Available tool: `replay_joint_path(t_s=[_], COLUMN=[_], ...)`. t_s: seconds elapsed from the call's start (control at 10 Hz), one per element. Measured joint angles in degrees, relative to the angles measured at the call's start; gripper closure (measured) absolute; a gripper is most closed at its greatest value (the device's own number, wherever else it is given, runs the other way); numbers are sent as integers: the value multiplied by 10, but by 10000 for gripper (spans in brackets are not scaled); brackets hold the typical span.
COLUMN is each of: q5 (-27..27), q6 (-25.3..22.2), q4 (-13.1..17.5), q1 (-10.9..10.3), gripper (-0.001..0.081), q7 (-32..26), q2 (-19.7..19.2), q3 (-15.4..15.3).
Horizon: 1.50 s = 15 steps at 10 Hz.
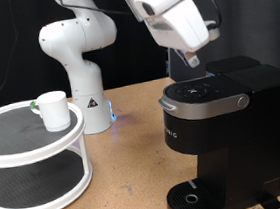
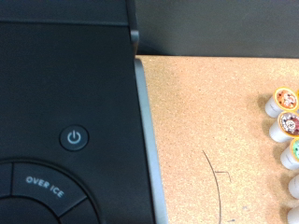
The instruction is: Make a cup of coffee with the keurig machine
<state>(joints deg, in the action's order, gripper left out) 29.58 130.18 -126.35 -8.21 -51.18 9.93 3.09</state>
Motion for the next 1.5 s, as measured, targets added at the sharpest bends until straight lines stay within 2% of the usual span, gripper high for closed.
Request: replay_joint_path(t_s=[0.2,0.3,0.6,0.9,1.2,1.5], q5=[-8,-21,-74,-101,-103,-50], q6=[-9,-31,-161,-230,-242,-222], q4=[3,3,3,-10,-18,-42], q1=[0,1,11,27,34,40], gripper=[805,805,805,805,805,805], q7=[7,-11,-124,-205,-222,-221], q2=[2,2,11,37,50,63], q3=[0,1,25,53,61,78])
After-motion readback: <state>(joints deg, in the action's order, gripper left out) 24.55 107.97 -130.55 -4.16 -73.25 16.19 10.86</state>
